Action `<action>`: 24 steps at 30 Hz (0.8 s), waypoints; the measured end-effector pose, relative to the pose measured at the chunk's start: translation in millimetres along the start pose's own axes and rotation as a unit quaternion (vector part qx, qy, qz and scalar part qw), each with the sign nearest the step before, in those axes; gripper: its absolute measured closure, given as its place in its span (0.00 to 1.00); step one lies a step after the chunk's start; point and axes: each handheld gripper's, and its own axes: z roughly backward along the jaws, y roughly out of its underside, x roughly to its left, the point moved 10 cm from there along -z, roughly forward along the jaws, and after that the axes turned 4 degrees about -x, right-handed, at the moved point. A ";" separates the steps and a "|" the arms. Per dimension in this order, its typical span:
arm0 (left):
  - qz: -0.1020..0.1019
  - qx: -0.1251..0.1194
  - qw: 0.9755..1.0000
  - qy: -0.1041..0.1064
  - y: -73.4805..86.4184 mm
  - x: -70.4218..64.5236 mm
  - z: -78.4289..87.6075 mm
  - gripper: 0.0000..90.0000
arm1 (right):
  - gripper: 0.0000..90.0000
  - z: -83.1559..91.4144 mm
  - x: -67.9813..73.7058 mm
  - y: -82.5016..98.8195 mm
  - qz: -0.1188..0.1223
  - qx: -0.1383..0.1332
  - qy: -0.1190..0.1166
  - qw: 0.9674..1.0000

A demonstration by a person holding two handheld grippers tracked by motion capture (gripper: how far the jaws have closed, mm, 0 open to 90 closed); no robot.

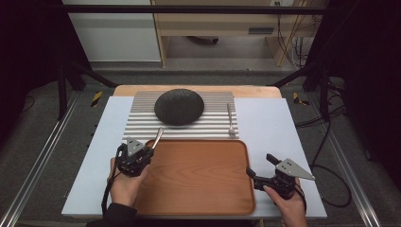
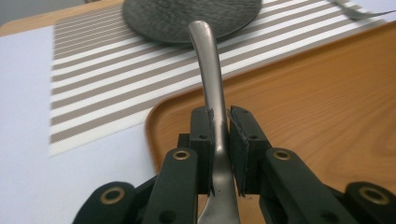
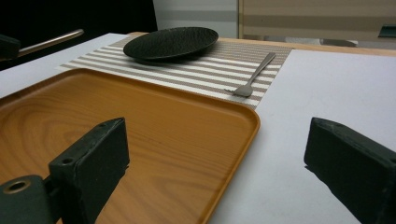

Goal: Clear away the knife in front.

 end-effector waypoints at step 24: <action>0.045 0.074 0.996 -0.037 36.6 -17.8 -26.5 0.89 | 0.07 1.7 2.3 -1.5 -0.010 -0.004 -0.013 1.000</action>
